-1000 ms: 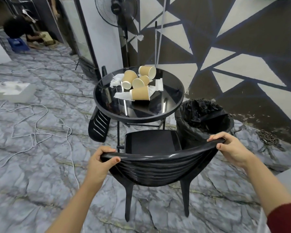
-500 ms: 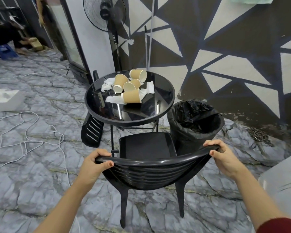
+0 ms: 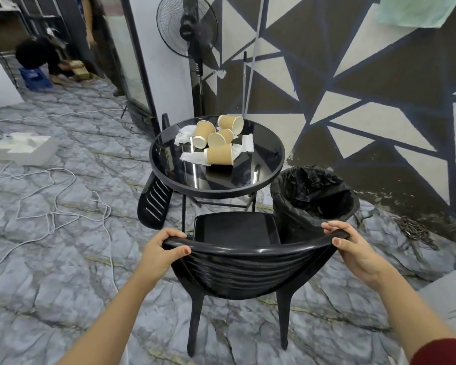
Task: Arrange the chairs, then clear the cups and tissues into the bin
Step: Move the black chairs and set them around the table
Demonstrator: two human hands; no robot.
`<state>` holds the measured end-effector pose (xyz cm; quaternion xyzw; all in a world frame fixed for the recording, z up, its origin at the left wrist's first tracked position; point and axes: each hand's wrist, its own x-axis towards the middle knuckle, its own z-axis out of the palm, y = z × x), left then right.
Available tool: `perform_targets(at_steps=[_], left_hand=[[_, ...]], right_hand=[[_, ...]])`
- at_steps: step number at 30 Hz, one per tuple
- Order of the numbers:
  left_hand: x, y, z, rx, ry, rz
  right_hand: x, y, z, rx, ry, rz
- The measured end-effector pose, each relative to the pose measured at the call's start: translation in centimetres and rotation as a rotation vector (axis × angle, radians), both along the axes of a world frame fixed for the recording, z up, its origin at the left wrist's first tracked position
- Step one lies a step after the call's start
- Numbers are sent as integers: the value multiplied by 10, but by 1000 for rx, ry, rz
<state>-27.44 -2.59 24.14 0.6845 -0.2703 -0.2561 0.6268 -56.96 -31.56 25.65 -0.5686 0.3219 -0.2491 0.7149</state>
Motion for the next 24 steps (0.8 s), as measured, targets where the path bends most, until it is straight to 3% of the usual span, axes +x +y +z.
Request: perform_targets(at_steps=[3, 5, 8, 10, 14, 17, 24], left_hand=[[4, 4, 2, 82, -44, -73], [7, 8, 3, 173, -128, -134], [9, 15, 10, 280, -253, -232], [8, 22, 12, 361, -312, -256], [19, 53, 1, 546, -326, -139], [35, 86, -7, 670, -337, -45], [79, 176, -28, 902, -367, 84]], right_hand=[[4, 6, 13, 48, 95, -6], [14, 10, 22, -26, 254, -134], [39, 20, 36, -455, 652, -311], [66, 39, 49, -693, 714, -259], [147, 108, 73, -976, 478, 56], [210, 166, 74, -1027, 379, 395], [316, 281, 17, -1077, 638, 1049]])
